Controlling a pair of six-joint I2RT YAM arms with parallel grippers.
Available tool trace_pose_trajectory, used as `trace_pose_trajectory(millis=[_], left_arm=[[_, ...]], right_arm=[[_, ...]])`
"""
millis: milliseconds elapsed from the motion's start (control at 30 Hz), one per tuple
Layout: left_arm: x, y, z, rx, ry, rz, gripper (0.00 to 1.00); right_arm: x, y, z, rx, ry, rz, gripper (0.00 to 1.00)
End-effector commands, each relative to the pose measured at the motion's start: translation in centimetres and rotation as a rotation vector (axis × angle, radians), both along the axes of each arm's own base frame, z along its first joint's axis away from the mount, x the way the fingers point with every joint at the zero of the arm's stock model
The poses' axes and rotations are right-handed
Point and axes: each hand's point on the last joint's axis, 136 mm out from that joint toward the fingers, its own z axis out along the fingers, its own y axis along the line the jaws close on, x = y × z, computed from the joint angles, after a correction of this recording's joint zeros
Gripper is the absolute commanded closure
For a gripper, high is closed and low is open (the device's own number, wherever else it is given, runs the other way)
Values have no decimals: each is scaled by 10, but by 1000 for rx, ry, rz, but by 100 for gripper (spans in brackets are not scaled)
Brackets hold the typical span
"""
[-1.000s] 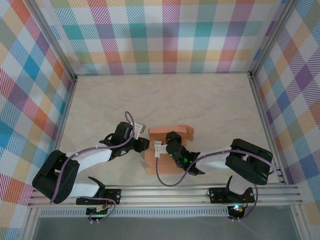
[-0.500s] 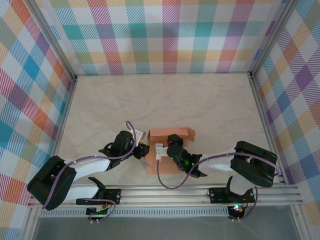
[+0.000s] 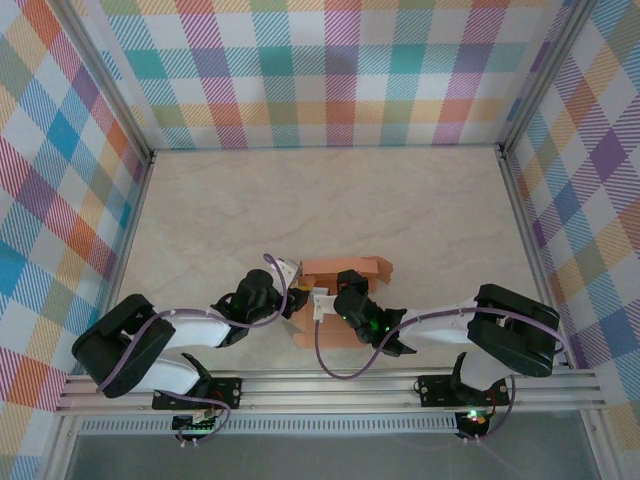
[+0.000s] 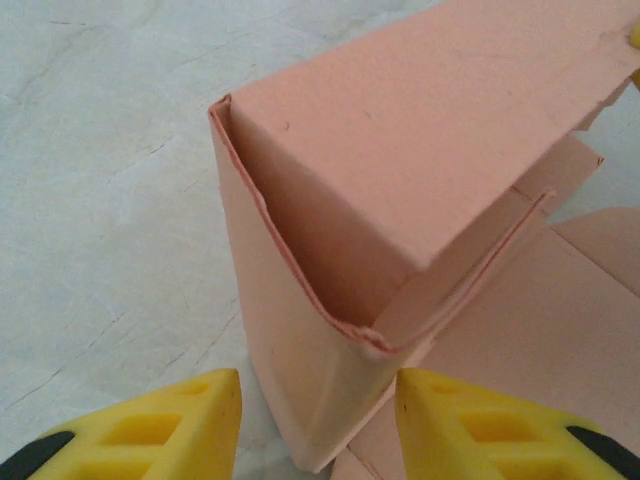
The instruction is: Fold the paper box
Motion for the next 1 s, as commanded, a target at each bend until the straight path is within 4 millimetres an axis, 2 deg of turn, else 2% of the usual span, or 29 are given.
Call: trace_pose_trajectory(millis=[0, 300, 400, 467, 533, 800, 967], left_arm=[[5, -13, 10, -35, -61, -35, 56], [9, -30, -5, 17, -61, -49, 64], [8, -37, -2, 12, -73, -60, 65], [9, -38, 1, 5, -79, -52, 72], [11, -38, 3, -3, -82, -40, 74], [22, -41, 1, -16, -79, 10, 68], [30, -41, 5, -26, -88, 59, 70]], right_arm=[[-5, -8, -10, -24, 27, -12, 100], [-7, -8, -11, -18, 39, -15, 100], [-7, -8, -13, -15, 43, -19, 100], [-8, -9, -14, -13, 46, -21, 100], [-8, -10, -14, -8, 50, -24, 100], [-13, -6, -15, 1, 63, -17, 100], [-17, -3, -19, 1, 74, -13, 100]])
